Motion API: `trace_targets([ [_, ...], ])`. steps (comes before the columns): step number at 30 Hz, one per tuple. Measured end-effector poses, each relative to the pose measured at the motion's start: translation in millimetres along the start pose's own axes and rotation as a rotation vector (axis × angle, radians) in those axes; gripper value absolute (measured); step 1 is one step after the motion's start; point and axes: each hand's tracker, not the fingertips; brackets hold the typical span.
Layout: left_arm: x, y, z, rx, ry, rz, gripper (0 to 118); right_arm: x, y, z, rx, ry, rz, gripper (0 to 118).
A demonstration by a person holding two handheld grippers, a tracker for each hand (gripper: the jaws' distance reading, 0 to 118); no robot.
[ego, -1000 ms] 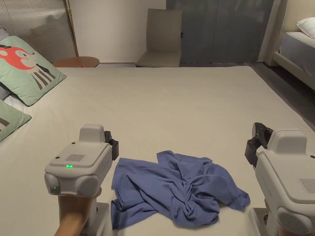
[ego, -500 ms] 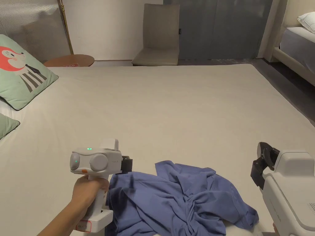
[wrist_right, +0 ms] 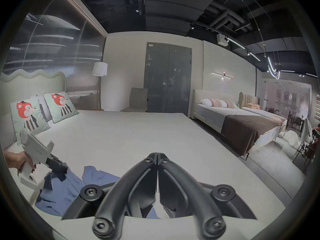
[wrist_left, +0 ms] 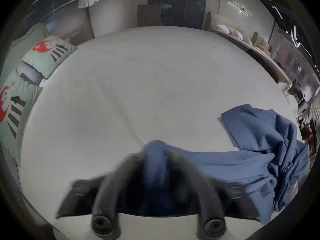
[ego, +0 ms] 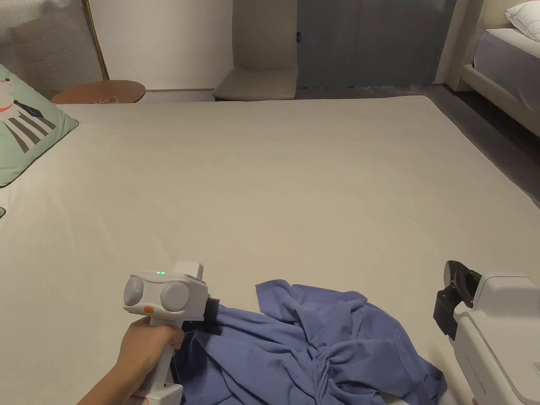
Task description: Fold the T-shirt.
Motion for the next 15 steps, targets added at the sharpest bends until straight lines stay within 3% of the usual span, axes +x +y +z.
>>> trace_targets([
  [4,4,4,11,0.026,0.026,-0.049,3,7,-6,-6,-0.108,-0.007,-0.034,2],
  [6,2,6,27,0.059,0.007,-0.021,3,11,-10,-14,-0.224,-0.019,-0.049,13],
  [8,2,8,44,0.090,-0.006,-0.013,3,17,-19,-24,-0.362,-0.007,-0.048,71],
  [10,-1,10,58,0.123,-0.023,-0.013,3,23,-33,-34,-0.487,0.026,-0.038,107],
  [15,3,8,85,0.165,-0.048,-0.014,2,29,-63,-29,-0.623,0.066,-0.125,110],
])
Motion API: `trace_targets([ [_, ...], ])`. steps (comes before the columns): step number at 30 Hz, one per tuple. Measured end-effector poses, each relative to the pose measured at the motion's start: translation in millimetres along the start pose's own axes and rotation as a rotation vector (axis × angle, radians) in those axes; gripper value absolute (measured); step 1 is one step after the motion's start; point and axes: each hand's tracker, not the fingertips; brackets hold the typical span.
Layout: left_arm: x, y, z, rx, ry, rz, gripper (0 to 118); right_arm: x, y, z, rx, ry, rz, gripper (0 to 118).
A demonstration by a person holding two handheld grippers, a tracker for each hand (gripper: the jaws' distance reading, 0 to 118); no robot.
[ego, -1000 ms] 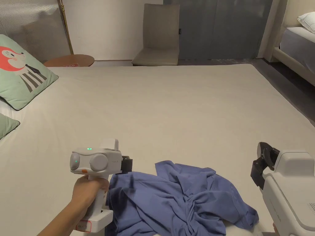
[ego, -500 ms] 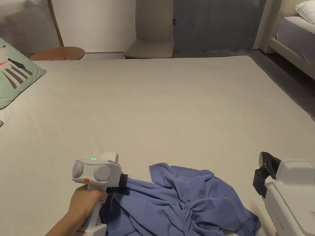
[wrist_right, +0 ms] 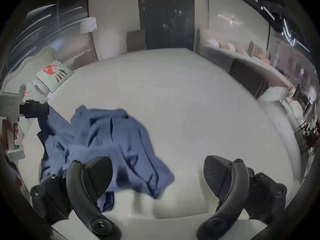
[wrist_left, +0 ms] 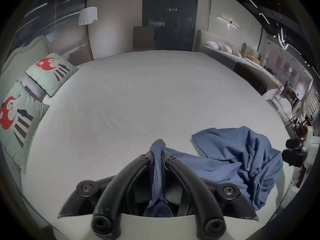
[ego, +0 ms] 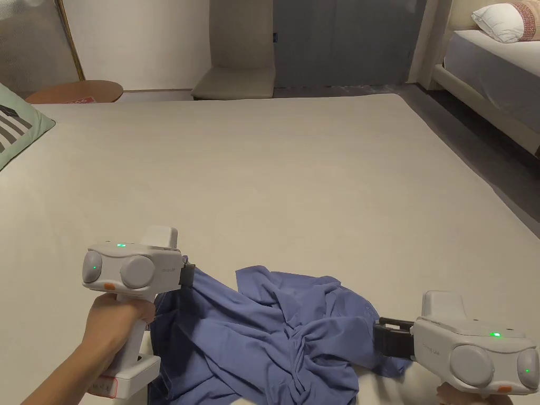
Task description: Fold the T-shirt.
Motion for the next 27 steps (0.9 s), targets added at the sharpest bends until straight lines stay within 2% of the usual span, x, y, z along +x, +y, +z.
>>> trace_targets([
  [3,4,-2,4,0.003,-0.003,-0.012,2,4,-11,-8,-0.040,0.019,-0.067,110],
  [6,7,-6,8,0.005,-0.003,-0.022,2,-1,-16,-19,-0.055,0.022,-0.045,110],
  [8,7,-6,7,0.006,-0.003,-0.025,2,-7,-18,-26,-0.068,0.010,-0.010,104],
  [9,7,-6,7,0.005,-0.005,-0.023,2,-9,-19,-28,-0.072,0.015,0.003,97],
  [10,6,-7,8,0.004,-0.007,-0.021,2,-11,-18,-30,-0.074,0.020,0.007,83],
  [12,4,-7,7,0.005,-0.007,-0.015,2,-17,-20,-33,-0.083,0.028,0.036,66],
  [15,0,-9,6,0.001,-0.008,-0.009,2,-24,-25,-38,-0.065,0.013,0.122,41],
  [16,-1,-9,6,0.000,-0.009,-0.006,2,-25,-26,-37,-0.062,0.017,0.129,16],
  [17,-2,-10,6,-0.001,-0.009,-0.004,2,-26,-25,-34,-0.060,0.025,0.128,12],
  [20,-4,-13,7,-0.001,-0.005,0.002,2,-26,-24,-29,-0.063,0.032,0.111,11],
  [22,-6,-13,9,0.002,-0.007,0.014,2,-22,-22,-19,0.017,-0.002,0.091,11],
  [27,-13,-10,25,0.047,-0.034,0.058,2,-19,17,41,0.226,-0.048,0.145,11],
])
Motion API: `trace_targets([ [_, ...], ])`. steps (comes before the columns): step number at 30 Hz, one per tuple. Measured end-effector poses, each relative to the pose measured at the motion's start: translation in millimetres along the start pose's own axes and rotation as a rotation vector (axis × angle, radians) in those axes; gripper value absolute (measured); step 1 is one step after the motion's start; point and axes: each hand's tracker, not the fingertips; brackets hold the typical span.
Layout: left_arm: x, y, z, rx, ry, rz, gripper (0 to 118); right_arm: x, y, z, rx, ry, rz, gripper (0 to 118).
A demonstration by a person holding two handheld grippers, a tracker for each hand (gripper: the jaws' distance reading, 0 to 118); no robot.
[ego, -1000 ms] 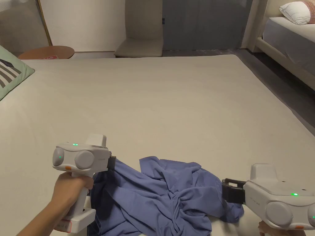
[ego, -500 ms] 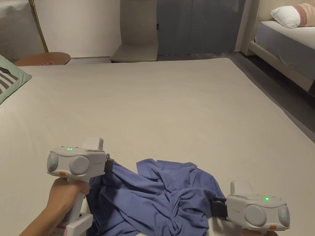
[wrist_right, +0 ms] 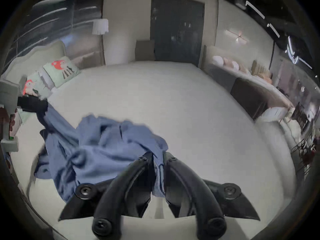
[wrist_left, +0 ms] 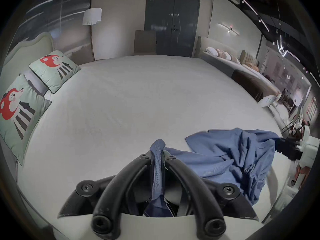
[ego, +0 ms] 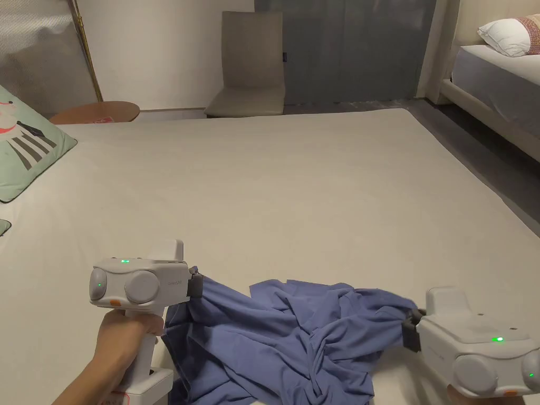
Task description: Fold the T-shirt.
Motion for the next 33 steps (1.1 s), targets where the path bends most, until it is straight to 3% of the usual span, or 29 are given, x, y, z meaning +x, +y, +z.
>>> trace_targets([
  [8,-14,57,57,0.171,0.042,0.038,2,28,109,21,0.239,-0.055,0.033,11],
  [16,-46,141,124,0.396,0.180,0.069,2,51,209,37,0.399,-0.178,0.087,11],
  [23,-81,212,157,0.547,0.267,0.153,2,77,286,35,0.482,-0.231,0.032,11],
  [28,-92,245,157,0.604,0.273,0.185,2,89,315,19,0.526,-0.142,-0.083,11],
  [33,-98,259,140,0.622,0.275,0.201,2,85,321,-6,0.542,-0.147,-0.074,11],
])
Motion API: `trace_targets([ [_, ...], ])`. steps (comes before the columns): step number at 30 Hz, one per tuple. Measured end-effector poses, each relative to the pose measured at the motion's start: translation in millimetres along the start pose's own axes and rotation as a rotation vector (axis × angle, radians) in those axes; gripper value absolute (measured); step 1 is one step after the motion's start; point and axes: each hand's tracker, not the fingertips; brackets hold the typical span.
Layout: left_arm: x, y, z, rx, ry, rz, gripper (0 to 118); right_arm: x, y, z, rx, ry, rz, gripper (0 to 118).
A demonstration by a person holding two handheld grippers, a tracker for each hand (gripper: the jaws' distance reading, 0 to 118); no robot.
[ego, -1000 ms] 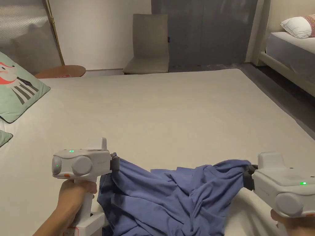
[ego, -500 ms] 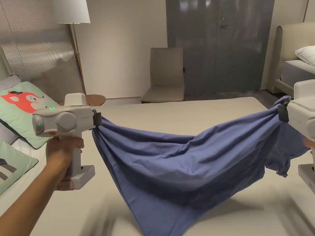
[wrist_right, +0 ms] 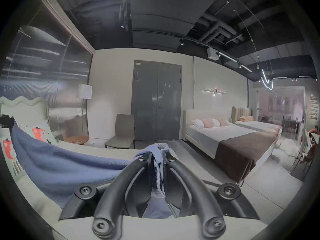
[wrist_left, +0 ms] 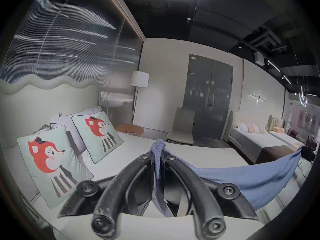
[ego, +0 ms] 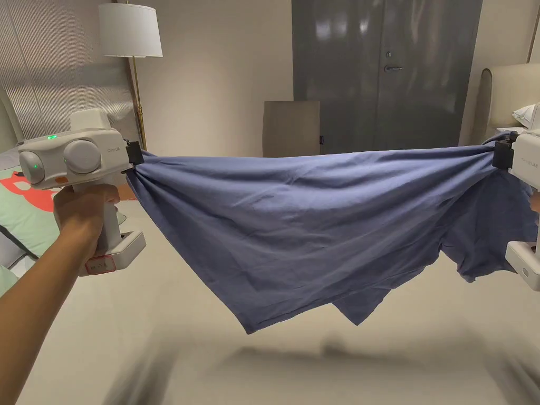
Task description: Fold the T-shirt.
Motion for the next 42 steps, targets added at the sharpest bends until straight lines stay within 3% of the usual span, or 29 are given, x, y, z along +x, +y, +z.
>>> trace_targets([
  [7,-4,-41,-27,-0.009,0.021,-0.091,2,-15,-46,-22,-0.040,0.003,0.072,11],
  [18,-32,-158,-20,-0.179,0.074,-0.149,2,-20,-161,-10,-0.240,0.043,0.069,11],
  [30,-80,-300,97,-0.416,0.100,-0.184,2,0,-272,114,-0.442,0.115,0.003,11],
  [42,-113,-365,211,-0.525,0.109,-0.136,2,37,-328,225,-0.562,0.106,-0.065,11],
])
